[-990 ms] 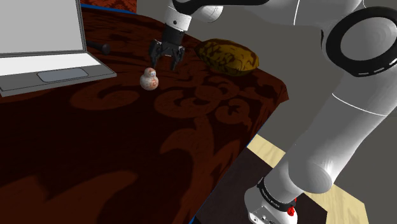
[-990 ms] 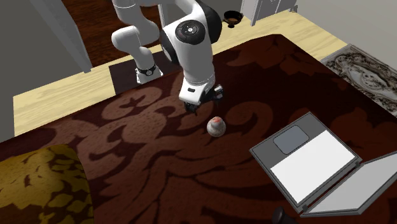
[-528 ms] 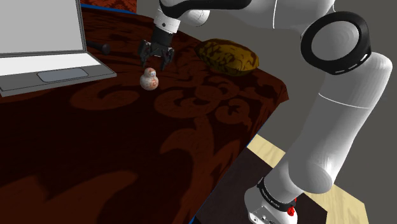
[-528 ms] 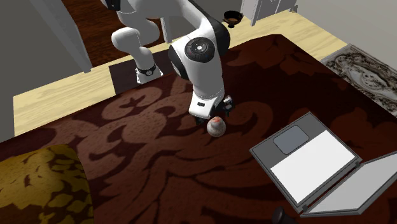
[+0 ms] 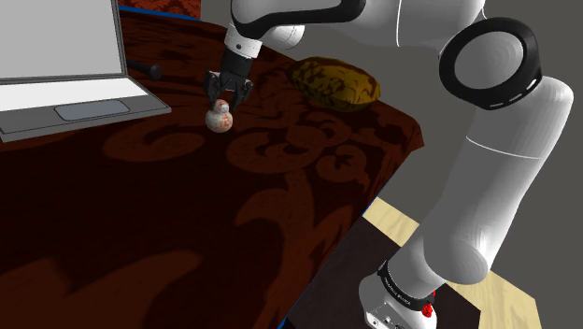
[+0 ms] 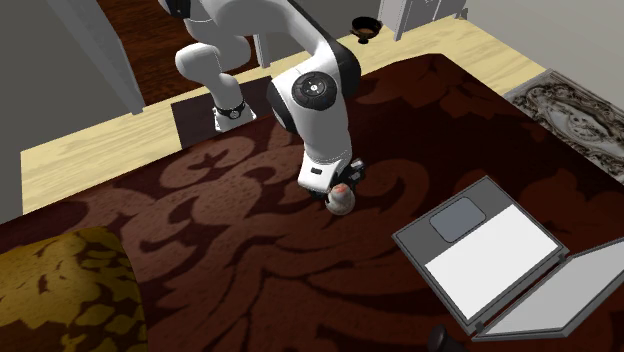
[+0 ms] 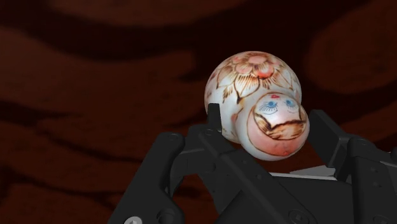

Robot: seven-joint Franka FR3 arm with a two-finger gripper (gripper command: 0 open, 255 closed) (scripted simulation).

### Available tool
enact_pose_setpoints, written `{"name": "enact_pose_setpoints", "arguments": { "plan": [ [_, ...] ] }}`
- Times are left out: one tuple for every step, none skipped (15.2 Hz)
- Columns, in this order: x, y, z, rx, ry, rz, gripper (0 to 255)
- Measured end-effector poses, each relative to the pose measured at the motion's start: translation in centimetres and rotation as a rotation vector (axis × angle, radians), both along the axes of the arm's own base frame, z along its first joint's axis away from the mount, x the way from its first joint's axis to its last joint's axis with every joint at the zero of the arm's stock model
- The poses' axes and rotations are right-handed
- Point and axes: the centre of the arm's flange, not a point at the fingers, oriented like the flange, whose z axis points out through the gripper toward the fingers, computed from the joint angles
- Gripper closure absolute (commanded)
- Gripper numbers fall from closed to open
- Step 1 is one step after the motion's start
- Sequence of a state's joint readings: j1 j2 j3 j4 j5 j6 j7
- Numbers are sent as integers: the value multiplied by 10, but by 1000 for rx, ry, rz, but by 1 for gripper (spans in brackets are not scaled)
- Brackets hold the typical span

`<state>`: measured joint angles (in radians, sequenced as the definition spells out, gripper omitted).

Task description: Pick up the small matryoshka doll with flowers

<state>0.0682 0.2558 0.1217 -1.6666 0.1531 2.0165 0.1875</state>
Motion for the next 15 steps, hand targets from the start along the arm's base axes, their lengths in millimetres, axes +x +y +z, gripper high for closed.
{"name": "enact_pose_setpoints", "arguments": {
  "plan": [
    [0, 0, 0, 0, -1, 0, 255],
    [0, 0, 0, 0, -1, 0, 255],
    [0, 0, 0, 0, -2, 0, 255],
    [0, 0, 0, 0, -1, 0, 255],
    [0, 0, 0, 0, -2, 0, 255],
    [0, 0, 0, 0, -2, 0, 255],
    [-1, 0, 0, 0, -1, 0, 255],
    [0, 0, 2, 0, 1, 0, 255],
    [0, 1, 6, -1, 2, 0, 255],
    [0, 1, 10, -1, 3, 0, 255],
    [1, 0, 16, -1, 3, 0, 255],
    [1, -1, 20, -1, 3, 0, 255],
    [0, -1, 26, -1, 3, 0, 255],
    [0, -1, 31, -1, 3, 0, 255],
    [0, -1, 35, -1, 3, 0, 255]
  ]
}}
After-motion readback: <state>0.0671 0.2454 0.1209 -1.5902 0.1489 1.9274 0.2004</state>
